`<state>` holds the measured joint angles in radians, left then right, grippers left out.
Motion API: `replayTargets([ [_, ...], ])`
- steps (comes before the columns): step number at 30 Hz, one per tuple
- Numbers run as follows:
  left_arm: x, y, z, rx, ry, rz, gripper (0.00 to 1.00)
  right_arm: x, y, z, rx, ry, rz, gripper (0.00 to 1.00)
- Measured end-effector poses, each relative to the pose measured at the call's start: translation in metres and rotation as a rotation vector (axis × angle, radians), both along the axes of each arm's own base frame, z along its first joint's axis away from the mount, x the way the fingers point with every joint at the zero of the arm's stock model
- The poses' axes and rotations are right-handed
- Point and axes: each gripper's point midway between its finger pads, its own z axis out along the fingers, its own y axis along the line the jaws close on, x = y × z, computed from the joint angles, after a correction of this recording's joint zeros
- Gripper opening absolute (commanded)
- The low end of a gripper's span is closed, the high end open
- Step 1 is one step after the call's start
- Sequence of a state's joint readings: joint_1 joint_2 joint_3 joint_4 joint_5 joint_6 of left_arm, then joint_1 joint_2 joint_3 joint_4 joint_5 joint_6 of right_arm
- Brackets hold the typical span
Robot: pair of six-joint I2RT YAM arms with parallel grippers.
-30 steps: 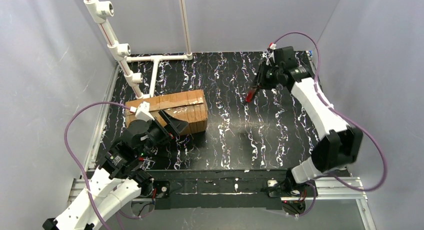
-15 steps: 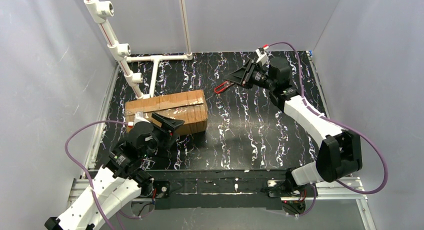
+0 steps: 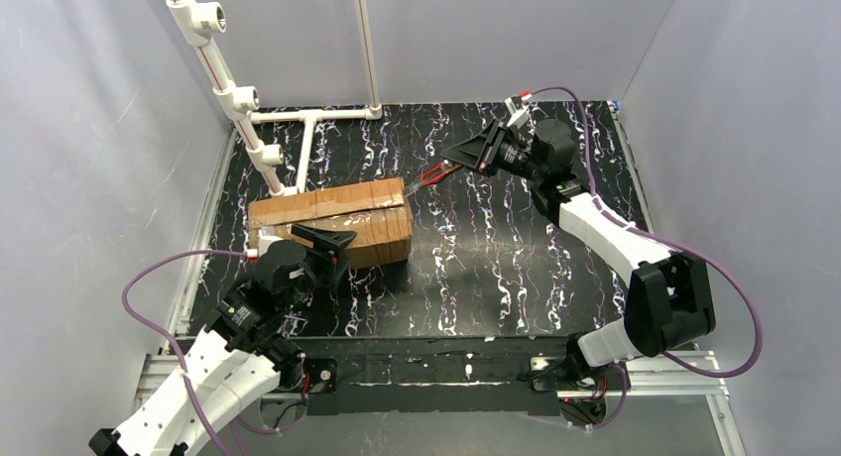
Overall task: Unpack the express box
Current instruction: Cut the express box at the center of the board.
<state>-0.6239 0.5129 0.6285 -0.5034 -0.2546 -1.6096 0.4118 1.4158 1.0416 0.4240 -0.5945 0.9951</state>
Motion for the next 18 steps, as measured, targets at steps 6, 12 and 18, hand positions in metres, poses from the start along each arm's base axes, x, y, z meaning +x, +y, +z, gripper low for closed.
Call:
replayTargets([
  [6,0.008,-0.004,-0.003,0.006,0.010,0.012,0.59,-0.004,0.000,-0.015,-0.008,0.021,0.011,0.01],
  [12,0.011,-0.004,-0.004,0.011,0.009,0.020,0.56,-0.002,-0.007,-0.028,-0.007,0.066,-0.002,0.01],
  [18,0.013,-0.004,-0.011,0.009,0.014,0.026,0.50,-0.009,-0.003,-0.024,0.023,0.063,0.041,0.01],
])
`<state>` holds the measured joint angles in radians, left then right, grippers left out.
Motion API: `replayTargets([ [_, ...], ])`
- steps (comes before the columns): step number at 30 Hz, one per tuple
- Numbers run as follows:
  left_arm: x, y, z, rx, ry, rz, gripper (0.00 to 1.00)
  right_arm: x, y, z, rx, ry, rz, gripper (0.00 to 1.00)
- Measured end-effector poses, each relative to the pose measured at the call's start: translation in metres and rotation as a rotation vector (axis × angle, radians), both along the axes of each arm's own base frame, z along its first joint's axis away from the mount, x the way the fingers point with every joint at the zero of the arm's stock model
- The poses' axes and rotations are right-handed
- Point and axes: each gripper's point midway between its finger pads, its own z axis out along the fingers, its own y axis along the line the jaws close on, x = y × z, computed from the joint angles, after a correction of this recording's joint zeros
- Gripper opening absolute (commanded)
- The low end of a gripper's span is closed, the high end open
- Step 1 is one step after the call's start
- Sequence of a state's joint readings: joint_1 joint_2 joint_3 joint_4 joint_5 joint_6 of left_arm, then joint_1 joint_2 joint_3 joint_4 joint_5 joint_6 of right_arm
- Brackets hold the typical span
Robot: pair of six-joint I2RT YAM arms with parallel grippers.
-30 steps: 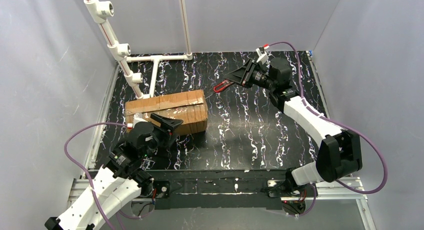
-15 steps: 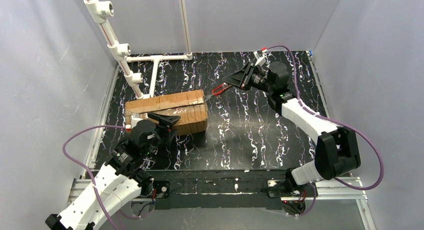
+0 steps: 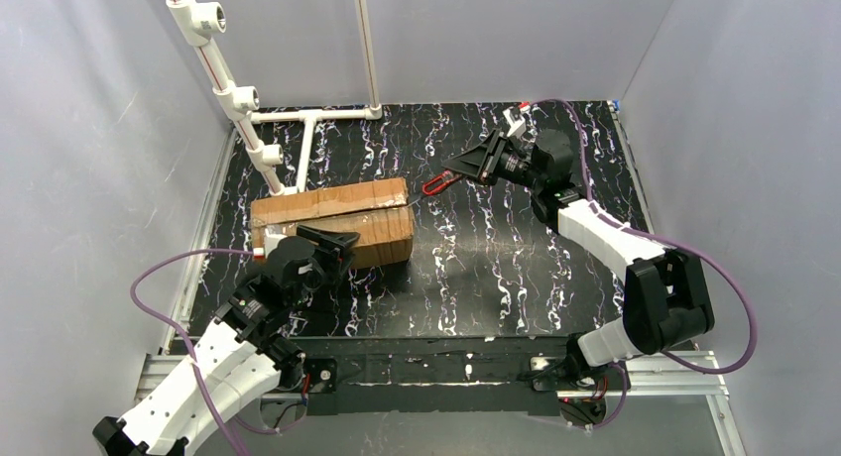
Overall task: Unpack the express box
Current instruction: Cut the express box at the center of the board.
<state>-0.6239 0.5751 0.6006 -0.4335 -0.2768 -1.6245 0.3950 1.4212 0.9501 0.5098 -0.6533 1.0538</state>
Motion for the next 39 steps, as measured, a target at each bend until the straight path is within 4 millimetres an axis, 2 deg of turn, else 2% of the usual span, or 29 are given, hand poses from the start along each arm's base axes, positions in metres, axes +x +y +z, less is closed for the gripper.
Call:
replayTargets([
  [10,0.003,-0.002,-0.001,-0.001,-0.002,0.000,0.48,0.004,0.000,-0.015,-0.016,0.036,-0.040,0.01],
  [16,0.000,0.001,0.002,-0.011,-0.017,0.005,0.48,0.007,0.001,-0.012,-0.018,0.030,-0.038,0.01],
  [20,0.000,0.001,-0.002,-0.013,-0.012,0.008,0.48,0.010,0.004,-0.011,-0.024,0.029,-0.032,0.01],
  [26,0.006,-0.004,-0.003,-0.021,-0.015,0.006,0.46,0.000,0.015,-0.015,-0.034,0.032,-0.038,0.01],
  [33,0.006,-0.007,-0.003,-0.017,-0.020,-0.013,0.41,-0.012,0.003,-0.009,-0.076,-0.023,-0.116,0.01],
  [39,0.009,-0.010,-0.002,-0.018,-0.027,-0.019,0.40,-0.011,0.003,-0.008,-0.093,-0.051,-0.146,0.01],
])
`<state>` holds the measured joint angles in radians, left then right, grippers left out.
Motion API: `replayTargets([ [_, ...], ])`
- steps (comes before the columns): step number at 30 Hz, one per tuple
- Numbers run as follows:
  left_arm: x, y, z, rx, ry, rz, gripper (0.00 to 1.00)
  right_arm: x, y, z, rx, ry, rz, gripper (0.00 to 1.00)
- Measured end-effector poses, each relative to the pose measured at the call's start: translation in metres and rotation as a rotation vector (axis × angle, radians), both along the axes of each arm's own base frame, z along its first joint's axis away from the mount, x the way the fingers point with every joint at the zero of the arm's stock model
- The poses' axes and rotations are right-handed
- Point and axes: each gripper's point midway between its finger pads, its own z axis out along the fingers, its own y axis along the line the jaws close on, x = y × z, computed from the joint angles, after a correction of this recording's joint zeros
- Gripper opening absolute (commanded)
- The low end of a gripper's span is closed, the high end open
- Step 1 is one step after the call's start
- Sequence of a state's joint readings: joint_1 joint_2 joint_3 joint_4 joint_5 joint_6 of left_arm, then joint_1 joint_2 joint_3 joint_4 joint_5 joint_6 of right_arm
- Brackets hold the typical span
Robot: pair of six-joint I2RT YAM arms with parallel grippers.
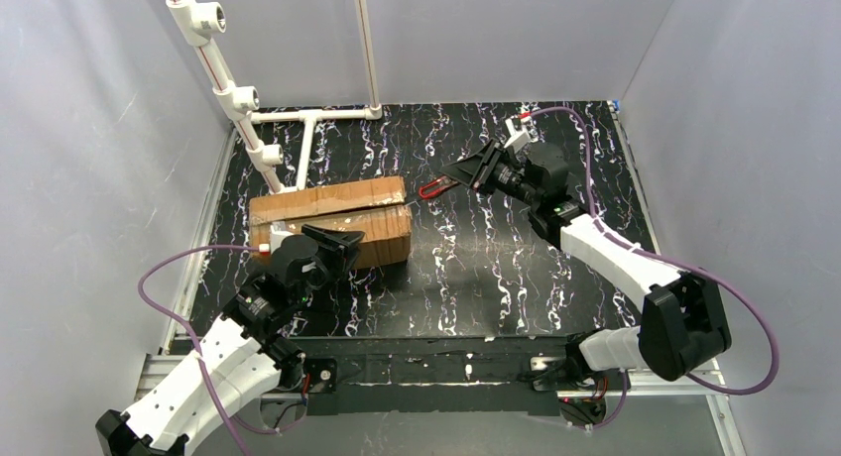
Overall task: Unpack the express box
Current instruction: Cut the express box at the center of the board.
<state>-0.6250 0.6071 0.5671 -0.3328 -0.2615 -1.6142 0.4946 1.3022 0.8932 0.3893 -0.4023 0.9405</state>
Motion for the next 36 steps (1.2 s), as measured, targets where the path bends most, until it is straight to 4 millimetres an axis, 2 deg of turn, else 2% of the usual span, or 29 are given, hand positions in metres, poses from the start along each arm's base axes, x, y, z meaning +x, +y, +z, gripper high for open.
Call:
replayTargets([
  [4,0.000,0.001,-0.001,0.000,0.000,0.004,0.39,-0.005,0.016,0.002,-0.031,-0.024,-0.037,0.01],
  [8,0.000,-0.001,0.000,0.000,-0.002,-0.004,0.39,-0.015,0.007,0.009,-0.087,-0.057,-0.088,0.01],
  [12,-0.001,-0.002,-0.001,-0.001,-0.001,-0.014,0.38,-0.020,0.011,0.011,-0.130,-0.077,-0.115,0.01],
  [16,-0.001,-0.005,0.000,-0.004,-0.011,-0.025,0.37,-0.025,0.003,0.014,-0.190,-0.070,-0.165,0.01],
  [23,-0.002,-0.008,0.000,-0.010,-0.019,-0.043,0.36,-0.038,0.003,0.020,-0.272,-0.123,-0.239,0.01],
  [27,-0.002,-0.007,0.000,-0.013,-0.028,-0.043,0.37,-0.038,0.005,0.021,-0.318,-0.137,-0.264,0.01],
  [31,-0.003,-0.012,0.001,-0.016,-0.039,-0.068,0.37,-0.047,-0.003,0.028,-0.331,-0.162,-0.285,0.01],
  [34,-0.001,-0.013,0.000,-0.013,-0.046,-0.072,0.37,-0.048,0.002,0.022,-0.357,-0.192,-0.311,0.01],
  [36,0.002,-0.014,0.000,-0.008,-0.051,-0.067,0.37,-0.050,0.007,0.030,-0.374,-0.232,-0.335,0.01],
])
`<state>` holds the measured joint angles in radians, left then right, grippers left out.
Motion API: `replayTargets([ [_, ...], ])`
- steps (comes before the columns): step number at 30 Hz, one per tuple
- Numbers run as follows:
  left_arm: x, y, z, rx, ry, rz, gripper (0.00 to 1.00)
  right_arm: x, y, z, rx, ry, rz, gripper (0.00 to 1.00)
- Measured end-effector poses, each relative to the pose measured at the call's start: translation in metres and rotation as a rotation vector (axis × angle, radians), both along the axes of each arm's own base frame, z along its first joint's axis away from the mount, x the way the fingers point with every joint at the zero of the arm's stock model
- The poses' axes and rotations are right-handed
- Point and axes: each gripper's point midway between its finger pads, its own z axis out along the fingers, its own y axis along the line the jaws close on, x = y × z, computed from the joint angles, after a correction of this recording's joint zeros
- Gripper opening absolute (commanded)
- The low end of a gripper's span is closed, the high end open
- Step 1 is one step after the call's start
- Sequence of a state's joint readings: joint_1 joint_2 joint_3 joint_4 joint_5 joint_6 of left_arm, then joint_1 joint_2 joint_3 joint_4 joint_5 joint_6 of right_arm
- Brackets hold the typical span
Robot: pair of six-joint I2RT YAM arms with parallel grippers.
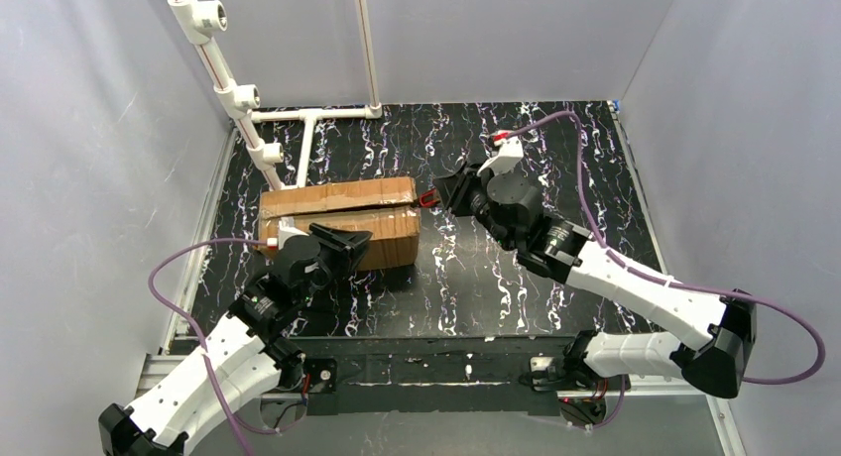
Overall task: Unpack the express box
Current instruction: Cut the express box at the center of the board.
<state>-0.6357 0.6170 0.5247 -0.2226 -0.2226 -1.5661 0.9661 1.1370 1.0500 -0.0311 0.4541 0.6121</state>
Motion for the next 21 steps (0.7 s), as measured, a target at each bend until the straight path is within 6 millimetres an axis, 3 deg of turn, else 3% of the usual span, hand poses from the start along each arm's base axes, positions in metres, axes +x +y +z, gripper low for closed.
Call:
replayTargets([
  [8,0.007,-0.007,0.003,0.008,-0.024,-0.020,0.37,-0.012,-0.001,0.003,-0.070,-0.074,-0.099,0.01],
  [12,0.007,-0.010,0.003,0.000,-0.028,-0.033,0.36,-0.015,-0.003,-0.009,-0.063,-0.080,-0.139,0.01],
  [15,0.008,-0.010,0.003,-0.009,-0.046,-0.027,0.36,-0.015,-0.006,-0.002,-0.044,-0.089,-0.162,0.01],
  [21,-0.001,-0.013,0.003,-0.023,-0.057,-0.066,0.37,-0.021,-0.018,-0.009,-0.056,-0.081,-0.166,0.01],
])
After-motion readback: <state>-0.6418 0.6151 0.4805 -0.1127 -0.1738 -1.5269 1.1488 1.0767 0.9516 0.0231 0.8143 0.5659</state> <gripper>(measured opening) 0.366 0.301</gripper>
